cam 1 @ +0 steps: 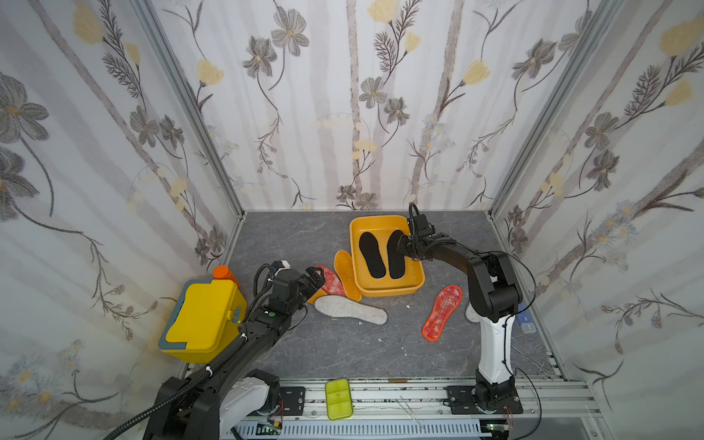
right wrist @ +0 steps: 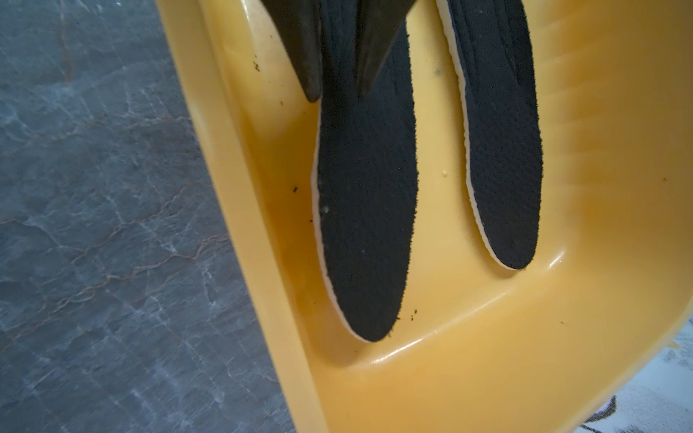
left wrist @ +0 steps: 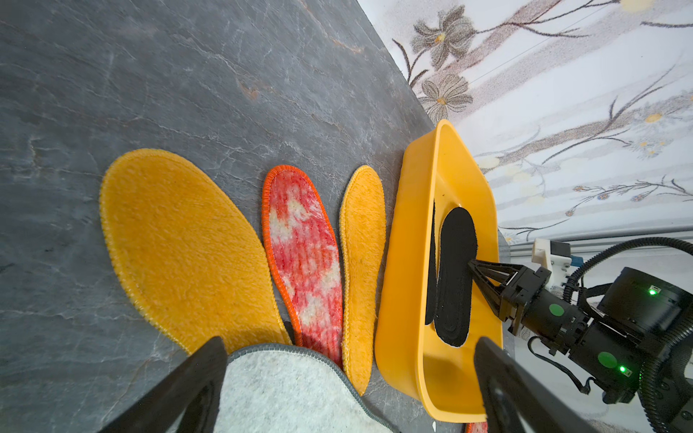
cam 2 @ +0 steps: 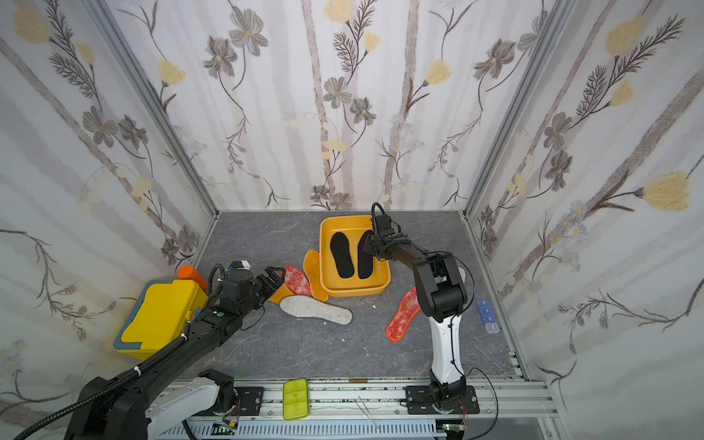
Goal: Put the insoles into the storage box
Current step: Place the insole in the storage box.
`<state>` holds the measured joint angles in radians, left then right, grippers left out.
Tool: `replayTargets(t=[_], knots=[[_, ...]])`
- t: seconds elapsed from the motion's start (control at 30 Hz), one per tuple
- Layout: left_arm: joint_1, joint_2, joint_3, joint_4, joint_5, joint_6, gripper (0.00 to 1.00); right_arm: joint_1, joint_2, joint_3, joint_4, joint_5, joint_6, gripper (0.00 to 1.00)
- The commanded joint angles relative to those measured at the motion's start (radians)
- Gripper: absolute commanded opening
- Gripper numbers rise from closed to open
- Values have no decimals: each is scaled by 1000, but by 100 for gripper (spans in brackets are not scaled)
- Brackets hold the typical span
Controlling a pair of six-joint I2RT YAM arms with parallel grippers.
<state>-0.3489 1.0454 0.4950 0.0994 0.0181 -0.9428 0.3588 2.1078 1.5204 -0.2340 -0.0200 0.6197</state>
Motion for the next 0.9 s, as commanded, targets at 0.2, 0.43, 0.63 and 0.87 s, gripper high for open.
replayTargets(t=[0.2,0.43,0.63,0.87], knots=[[1,-1,1,8,-12,4,100,3,-2,0,25,3,8,29],[1,-2,1,6,-15,4,100,8,4,2,25,-2,2,33],[0,1,2,6,-15,4,100,10,20,15,24,-21,-5,34],[1,2,2,6,-18,3,100,11,23,24,19,-20,-7,36]])
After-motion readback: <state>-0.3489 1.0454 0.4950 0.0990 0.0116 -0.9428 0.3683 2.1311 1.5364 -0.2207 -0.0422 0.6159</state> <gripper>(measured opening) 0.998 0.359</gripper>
